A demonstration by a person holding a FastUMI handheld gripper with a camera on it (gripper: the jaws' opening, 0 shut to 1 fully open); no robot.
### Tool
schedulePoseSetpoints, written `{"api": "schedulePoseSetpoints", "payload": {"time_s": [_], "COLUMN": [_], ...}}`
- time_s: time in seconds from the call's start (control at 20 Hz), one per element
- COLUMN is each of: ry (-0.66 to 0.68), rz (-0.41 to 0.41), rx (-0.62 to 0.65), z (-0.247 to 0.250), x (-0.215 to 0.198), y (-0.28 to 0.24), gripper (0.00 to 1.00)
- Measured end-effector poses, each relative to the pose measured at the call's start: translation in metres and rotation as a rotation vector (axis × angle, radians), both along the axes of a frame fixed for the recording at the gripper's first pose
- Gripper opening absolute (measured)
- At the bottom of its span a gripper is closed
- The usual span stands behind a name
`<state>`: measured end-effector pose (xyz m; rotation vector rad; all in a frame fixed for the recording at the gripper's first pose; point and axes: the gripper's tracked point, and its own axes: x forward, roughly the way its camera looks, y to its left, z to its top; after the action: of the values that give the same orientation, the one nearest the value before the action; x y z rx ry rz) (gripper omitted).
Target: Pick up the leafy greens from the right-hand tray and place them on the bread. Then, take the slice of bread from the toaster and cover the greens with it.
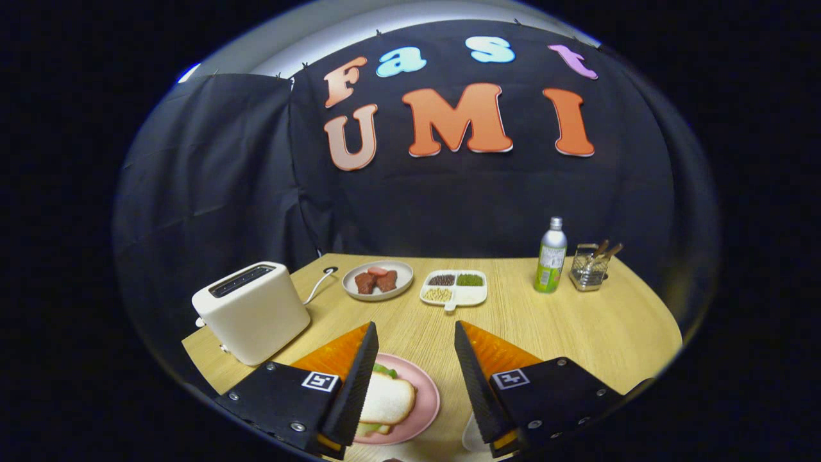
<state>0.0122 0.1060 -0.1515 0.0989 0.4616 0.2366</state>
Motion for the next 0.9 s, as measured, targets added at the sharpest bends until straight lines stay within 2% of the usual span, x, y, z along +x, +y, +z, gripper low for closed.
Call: {"api": "schedulePoseSetpoints", "payload": {"time_s": [0.2,0.4,0.6,0.9], "ry": [-0.184,-0.269,-0.372,-0.393], "rz": [-0.057,-0.094,-0.114,-0.121], "rx": [-0.023,0.021,-0.022,-0.053], "z": [0.045,0.073,0.095,0.092], "x": [0.014,0.016,0.015,0.016], "y": [-0.009,-0.014,-0.022,-0.023], "gripper": [0.82,0.87,0.92,0.93]}}
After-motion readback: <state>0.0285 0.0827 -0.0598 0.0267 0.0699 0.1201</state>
